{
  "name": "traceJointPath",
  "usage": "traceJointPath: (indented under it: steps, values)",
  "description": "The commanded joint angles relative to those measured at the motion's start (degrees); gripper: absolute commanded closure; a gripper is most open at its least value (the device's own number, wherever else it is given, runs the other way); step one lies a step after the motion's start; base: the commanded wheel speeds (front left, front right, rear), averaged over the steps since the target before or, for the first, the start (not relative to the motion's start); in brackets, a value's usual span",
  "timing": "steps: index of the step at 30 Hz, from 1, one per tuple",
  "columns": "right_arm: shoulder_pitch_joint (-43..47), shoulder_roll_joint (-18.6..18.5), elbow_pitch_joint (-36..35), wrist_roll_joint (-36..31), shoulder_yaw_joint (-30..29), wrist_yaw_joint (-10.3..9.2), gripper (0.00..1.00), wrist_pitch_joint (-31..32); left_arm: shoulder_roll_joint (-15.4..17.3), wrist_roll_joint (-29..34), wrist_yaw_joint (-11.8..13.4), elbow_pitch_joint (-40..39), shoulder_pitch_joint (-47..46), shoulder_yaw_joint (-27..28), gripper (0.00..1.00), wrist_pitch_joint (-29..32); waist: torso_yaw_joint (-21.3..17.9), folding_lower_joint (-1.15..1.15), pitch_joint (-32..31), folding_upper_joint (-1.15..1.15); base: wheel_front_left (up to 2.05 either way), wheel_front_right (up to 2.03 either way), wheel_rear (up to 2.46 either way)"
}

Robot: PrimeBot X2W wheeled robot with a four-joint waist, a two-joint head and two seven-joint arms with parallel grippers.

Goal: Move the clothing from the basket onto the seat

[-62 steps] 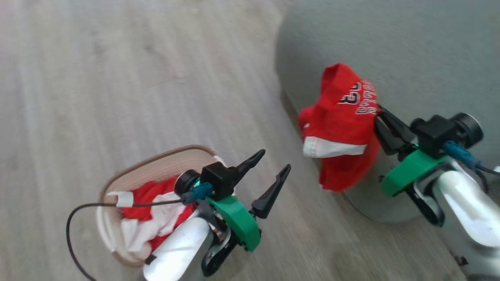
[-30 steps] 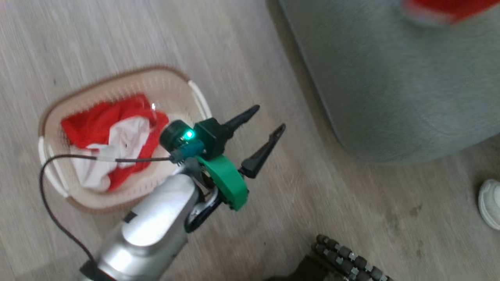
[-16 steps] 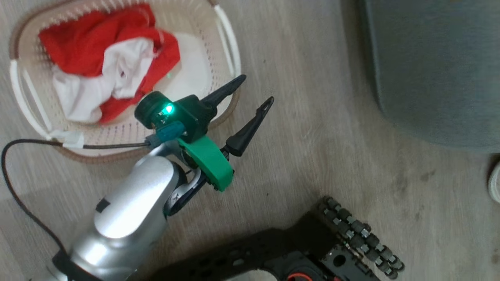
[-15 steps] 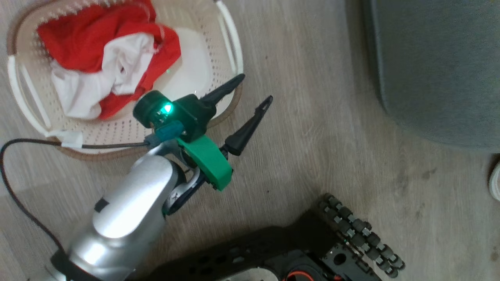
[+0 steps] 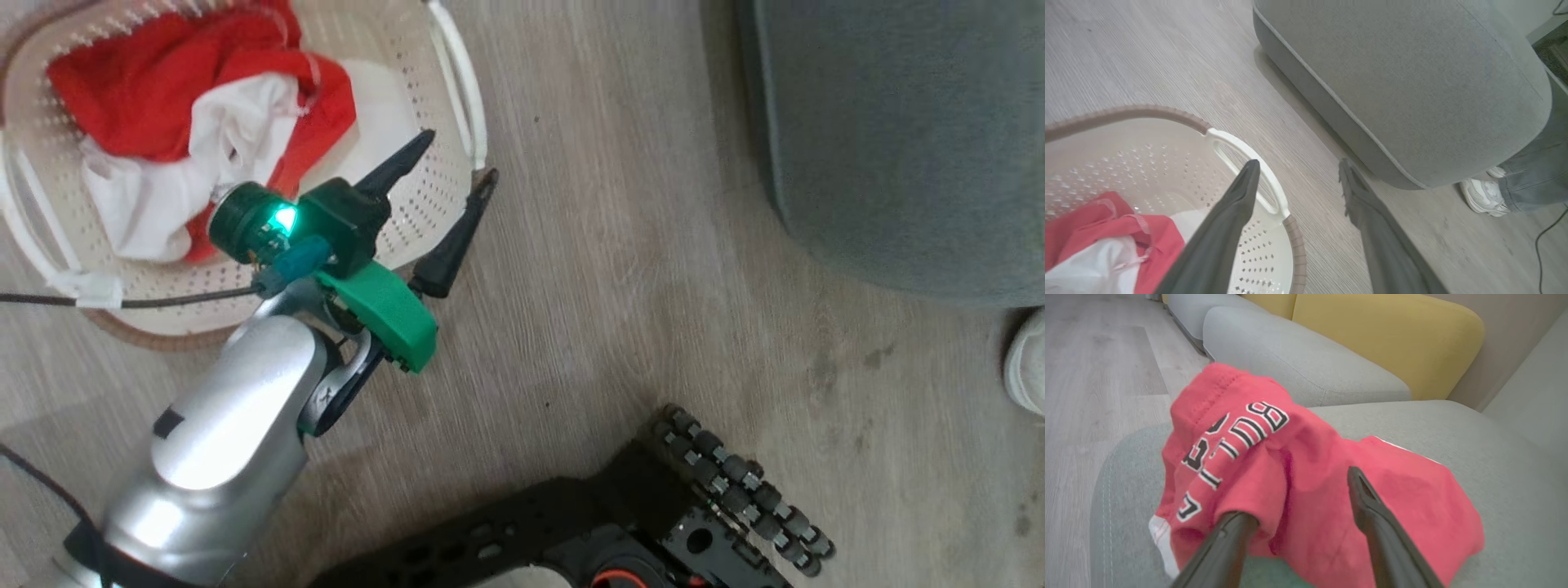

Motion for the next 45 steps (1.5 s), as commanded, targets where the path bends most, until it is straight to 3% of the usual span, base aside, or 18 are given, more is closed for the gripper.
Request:
traceJointPath:
  steps: [1,5,13,20,26,35,45]
  values:
    - [1.7,-1.9,-1.2,-0.5,0.6,-0.02,0.00,-0.3,0.4,0.2,0.3,-1.5,1.7,1.6,0.00,-0.5,-0.6,0.01,-2.2,0.00,0.00,0.00,0.00]
    - [6.9,-2.2,-1.1,-2.0,6.0,-0.02,0.00,-0.3,-0.3,-0.9,0.7,0.0,2.5,2.1,0.00,-1.6,-0.8,0.01,-7.0,0.00,0.00,0.00,0.00]
    - [21.0,1.6,-5.4,4.8,14.2,-0.02,0.00,-0.3,-2.6,-4.8,1.7,5.1,7.3,4.4,0.00,-4.7,0.4,0.01,-19.1,0.00,0.00,0.00,0.00]
    - [34.2,3.9,-14.3,11.5,20.7,-0.02,0.00,-0.3,-5.1,-7.7,2.4,8.7,13.0,8.3,0.00,-6.5,4.1,0.01,-28.9,0.00,0.00,0.00,0.00]
    - [43.4,5.2,-22.6,14.9,24.1,-0.02,0.00,0.2,-7.3,-5.5,3.7,8.2,17.2,15.4,0.00,-6.6,9.9,0.01,-35.8,0.00,0.00,0.00,0.00]
    - [55.7,8.4,-30.9,10.8,26.1,-0.02,0.00,0.1,-9.6,0.1,2.5,8.3,23.7,25.8,0.00,-6.7,17.1,0.01,-43.0,0.00,0.00,0.00,0.00]
    - [61.9,11.3,-31.4,5.7,27.8,-0.02,0.00,-0.2,-10.8,5.3,1.5,7.5,28.1,34.6,0.00,-6.7,18.1,0.01,-47.3,0.00,0.00,0.00,0.00]
